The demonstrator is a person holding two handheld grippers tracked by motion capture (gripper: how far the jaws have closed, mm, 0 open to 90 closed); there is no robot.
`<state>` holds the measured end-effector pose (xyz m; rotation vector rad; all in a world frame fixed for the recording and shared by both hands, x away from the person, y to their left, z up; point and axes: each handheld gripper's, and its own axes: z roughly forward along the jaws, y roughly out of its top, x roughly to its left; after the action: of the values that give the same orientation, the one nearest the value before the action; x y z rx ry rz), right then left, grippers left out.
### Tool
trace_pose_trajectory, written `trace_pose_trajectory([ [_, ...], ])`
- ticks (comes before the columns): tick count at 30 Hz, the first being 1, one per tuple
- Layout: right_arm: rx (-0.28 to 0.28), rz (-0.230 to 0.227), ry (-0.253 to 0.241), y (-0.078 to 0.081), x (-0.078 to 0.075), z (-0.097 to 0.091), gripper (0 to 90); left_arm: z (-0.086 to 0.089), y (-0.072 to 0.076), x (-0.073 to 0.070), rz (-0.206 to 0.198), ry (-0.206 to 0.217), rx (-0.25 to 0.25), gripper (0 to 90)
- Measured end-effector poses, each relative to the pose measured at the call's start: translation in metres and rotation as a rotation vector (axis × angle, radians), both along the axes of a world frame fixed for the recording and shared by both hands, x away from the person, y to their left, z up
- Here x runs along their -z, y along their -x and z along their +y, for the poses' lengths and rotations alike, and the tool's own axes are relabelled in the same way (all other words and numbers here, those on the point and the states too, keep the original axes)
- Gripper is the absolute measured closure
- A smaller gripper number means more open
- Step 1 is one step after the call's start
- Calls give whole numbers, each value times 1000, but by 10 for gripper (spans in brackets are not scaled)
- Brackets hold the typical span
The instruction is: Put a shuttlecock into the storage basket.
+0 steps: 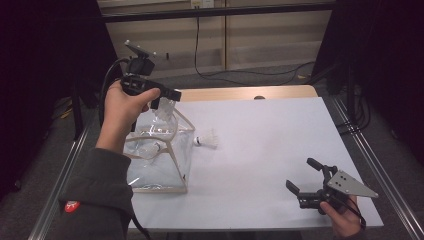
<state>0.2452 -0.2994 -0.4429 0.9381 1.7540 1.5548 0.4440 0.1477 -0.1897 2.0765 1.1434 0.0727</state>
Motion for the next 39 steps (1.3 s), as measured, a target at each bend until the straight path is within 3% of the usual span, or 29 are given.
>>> trace_pose_trajectory([
  [39, 2, 1, 0, 0, 0, 0, 3, 24, -1, 6, -14, -10, -41, 654],
])
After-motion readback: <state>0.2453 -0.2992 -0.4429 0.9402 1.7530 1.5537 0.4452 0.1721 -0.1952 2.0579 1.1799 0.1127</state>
